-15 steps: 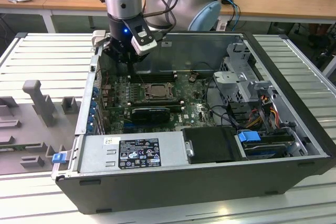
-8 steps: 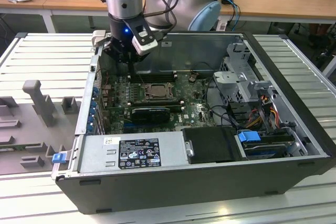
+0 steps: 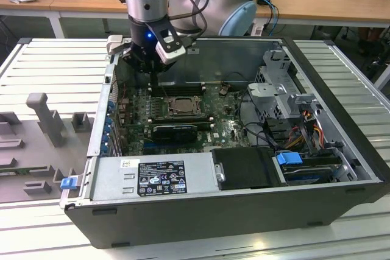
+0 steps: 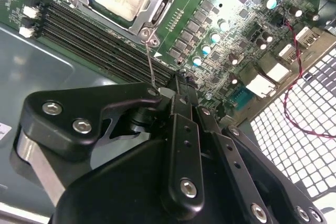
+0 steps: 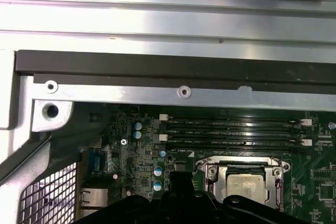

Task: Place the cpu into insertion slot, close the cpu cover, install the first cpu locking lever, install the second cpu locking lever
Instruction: 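Install the first cpu locking lever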

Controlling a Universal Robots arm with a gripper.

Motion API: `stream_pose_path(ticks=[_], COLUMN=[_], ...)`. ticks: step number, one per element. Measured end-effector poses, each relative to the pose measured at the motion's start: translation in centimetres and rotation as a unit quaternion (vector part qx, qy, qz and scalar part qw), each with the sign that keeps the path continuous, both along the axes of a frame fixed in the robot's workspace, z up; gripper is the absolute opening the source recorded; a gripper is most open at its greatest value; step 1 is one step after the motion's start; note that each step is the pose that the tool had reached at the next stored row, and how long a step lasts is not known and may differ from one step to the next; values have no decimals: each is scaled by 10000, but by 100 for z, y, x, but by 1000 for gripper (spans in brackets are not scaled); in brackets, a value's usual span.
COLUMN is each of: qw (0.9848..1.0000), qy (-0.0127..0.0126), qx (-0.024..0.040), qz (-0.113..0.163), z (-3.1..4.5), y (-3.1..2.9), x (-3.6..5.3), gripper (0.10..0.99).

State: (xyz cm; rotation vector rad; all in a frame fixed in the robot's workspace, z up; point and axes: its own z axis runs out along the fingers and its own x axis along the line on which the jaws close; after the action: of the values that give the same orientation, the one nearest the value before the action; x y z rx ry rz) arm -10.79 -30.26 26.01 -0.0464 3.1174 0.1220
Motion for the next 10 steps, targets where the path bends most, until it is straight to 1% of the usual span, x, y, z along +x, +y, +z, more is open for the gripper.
stream_pose_path(ticks=[3, 5, 10], qw=[10000, 10000, 10000], qy=[0, 0, 0], qx=[0, 0, 0], qz=[0, 0, 0], z=[0, 0, 0], y=[0, -1, -1], x=[35, 93, 149], gripper=[106, 106, 106])
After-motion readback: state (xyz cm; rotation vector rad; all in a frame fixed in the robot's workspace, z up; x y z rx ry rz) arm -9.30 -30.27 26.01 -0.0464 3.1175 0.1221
